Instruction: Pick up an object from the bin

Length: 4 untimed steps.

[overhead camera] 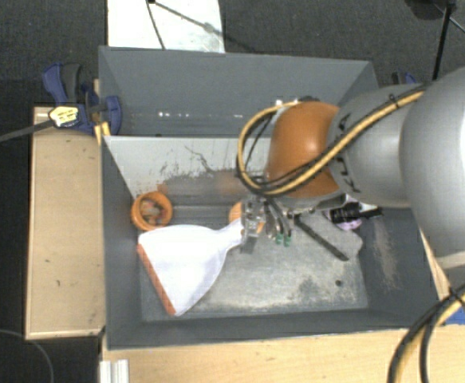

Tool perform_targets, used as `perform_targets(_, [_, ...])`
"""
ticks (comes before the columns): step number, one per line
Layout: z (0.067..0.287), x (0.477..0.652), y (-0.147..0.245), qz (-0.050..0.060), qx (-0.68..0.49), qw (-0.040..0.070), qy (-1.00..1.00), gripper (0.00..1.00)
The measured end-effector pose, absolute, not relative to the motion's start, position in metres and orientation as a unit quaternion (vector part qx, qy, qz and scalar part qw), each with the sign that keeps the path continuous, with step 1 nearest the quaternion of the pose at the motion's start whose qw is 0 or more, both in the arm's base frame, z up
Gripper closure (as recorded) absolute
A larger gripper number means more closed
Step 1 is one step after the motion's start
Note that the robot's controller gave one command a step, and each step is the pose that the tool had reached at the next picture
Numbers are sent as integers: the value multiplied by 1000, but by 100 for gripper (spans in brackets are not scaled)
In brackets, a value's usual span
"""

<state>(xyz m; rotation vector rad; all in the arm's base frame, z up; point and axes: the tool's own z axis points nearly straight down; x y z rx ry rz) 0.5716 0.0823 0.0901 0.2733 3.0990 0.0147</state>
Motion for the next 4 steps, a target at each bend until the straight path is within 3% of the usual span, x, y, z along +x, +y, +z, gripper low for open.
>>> perform_targets(1, [111, 561, 70, 1, 104, 2, 995, 100])
perform_targets(2, [144, 561, 42, 0, 91, 1, 996, 100])
perform_targets(3, [204, 542, 37, 0, 96, -2, 995, 100])
perform_targets(4, [220, 540, 37, 0, 97, -1, 995, 100])
